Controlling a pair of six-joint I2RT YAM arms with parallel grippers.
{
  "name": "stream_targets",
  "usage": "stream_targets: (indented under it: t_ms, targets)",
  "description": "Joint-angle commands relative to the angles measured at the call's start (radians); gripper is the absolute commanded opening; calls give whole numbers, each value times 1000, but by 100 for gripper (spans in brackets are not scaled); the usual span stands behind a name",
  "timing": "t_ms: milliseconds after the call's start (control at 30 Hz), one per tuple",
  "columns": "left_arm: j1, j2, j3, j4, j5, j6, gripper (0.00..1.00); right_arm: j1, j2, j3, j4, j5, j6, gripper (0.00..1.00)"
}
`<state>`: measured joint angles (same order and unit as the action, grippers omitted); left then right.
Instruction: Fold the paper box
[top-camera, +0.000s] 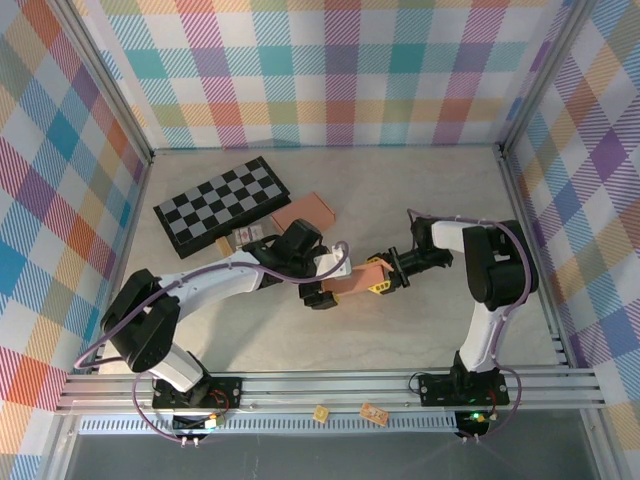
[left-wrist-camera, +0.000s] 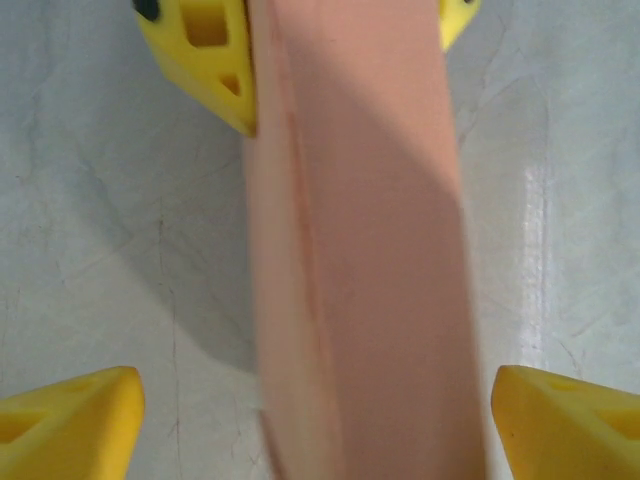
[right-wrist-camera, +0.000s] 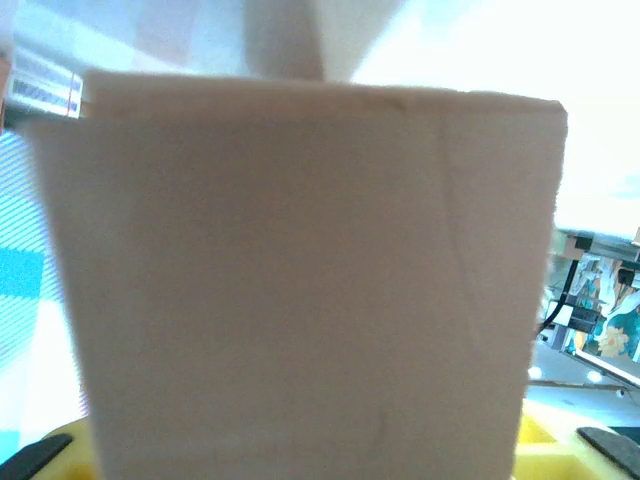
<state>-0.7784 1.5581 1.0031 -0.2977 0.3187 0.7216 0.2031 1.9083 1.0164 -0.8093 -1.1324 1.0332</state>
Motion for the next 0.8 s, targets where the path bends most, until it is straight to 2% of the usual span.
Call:
stream_targets:
  t_ms: [0,167,367,567,767]
  targets:
    - [-10,13,24,37,-11,-17,84,-5,34,8,14,60,-4,47]
    - [-13,20,30,28,-49,-45,74,-6,45,27,67,106,-9,52]
    - [-16,14,22,39,-76,-119,68,-5,16,5,117,162,-6,58]
    - [-15,19,19,37,-98,-142,67,-5,2,-32,201,198,39,59]
    - [-16,23,23,29,-115,-183,66,-5,1,-15,198,241,29,61]
